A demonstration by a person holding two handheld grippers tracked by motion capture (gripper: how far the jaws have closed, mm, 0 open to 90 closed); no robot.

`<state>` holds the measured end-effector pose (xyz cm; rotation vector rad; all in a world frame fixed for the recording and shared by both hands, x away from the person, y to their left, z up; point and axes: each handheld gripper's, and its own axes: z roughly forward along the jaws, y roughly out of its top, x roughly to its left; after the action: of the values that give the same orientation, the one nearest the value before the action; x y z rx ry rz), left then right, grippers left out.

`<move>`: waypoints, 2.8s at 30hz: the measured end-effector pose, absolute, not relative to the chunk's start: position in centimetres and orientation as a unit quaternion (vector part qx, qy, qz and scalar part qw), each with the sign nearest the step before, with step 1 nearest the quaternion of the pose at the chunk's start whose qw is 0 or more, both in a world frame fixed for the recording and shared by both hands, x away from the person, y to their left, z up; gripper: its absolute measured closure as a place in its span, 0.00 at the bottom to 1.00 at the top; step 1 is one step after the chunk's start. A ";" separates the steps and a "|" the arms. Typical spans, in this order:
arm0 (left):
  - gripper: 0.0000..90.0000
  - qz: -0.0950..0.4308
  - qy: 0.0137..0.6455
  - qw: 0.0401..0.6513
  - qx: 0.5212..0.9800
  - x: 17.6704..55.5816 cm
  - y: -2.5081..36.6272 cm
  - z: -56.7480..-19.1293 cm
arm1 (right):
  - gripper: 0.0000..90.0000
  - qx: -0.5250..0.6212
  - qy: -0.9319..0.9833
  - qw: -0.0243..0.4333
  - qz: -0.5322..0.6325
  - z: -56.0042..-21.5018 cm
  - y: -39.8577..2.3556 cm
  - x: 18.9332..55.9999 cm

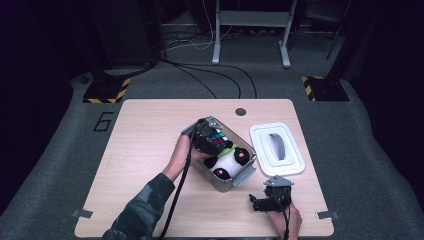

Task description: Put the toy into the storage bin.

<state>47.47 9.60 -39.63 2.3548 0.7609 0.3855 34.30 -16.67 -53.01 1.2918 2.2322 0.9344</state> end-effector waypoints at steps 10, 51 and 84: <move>0.36 0.163 0.272 0.329 0.889 46.6 10.0 -38.4 | 0.01 0.461 0.798 0.198 0.334 -53.0 -16.7 34.3; 0.18 0.144 0.293 0.338 0.883 46.3 11.7 -38.4 | 0.01 0.461 0.798 0.198 0.334 -53.0 -16.7 34.3; 0.03 0.179 0.377 0.374 0.828 40.4 25.4 -40.8 | 0.01 0.467 0.794 0.197 0.336 -53.0 -16.7 34.3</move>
<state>40.37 25.42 -40.84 2.1202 0.9653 0.4580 34.30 -16.66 -53.01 1.3066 2.2237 0.9407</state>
